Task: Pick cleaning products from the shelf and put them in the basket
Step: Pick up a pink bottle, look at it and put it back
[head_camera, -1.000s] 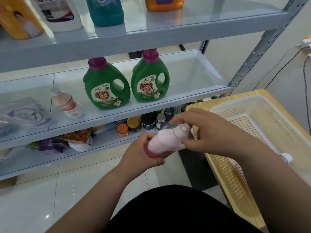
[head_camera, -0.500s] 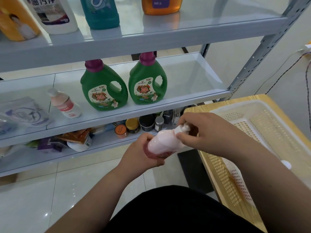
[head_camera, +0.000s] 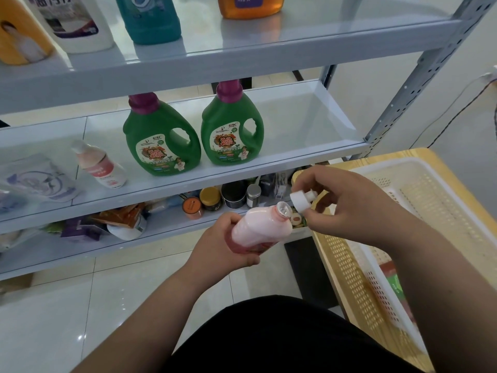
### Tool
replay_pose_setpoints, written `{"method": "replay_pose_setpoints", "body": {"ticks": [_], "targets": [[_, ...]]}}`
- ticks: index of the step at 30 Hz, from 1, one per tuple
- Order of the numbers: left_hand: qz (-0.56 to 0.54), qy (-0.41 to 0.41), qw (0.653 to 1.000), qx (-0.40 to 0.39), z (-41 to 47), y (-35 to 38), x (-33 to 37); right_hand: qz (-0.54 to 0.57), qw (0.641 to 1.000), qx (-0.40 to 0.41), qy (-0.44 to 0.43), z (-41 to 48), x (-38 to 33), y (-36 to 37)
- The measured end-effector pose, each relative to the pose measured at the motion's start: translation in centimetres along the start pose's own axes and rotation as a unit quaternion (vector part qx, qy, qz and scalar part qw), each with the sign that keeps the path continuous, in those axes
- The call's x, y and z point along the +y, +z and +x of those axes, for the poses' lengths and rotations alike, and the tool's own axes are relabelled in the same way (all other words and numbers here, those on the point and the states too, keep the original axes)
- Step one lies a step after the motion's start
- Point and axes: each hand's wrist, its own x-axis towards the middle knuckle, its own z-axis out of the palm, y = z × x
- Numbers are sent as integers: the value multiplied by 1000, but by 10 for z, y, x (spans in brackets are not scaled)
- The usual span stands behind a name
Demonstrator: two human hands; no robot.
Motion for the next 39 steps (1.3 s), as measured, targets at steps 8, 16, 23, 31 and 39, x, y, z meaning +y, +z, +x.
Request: {"method": "replay_pose_setpoints", "body": {"ticks": [8,16,23,31,39], "targets": [[23,8,1000,-7,-2,1,0,-80,995,-50,-30,1,-5,8],[34,11,999,-14,-5,-6,1,-165,984,-69,-12,1,-11,13],[44,12,999,-13,-8,-17,-4,-233,970,-74,-4,3,-20,18],[46,13,999,-14,-12,-27,-12,-242,967,-75,8,7,-30,29],[49,19,999,-5,-17,-39,-21,-228,971,-79,-2,14,-39,42]]}}
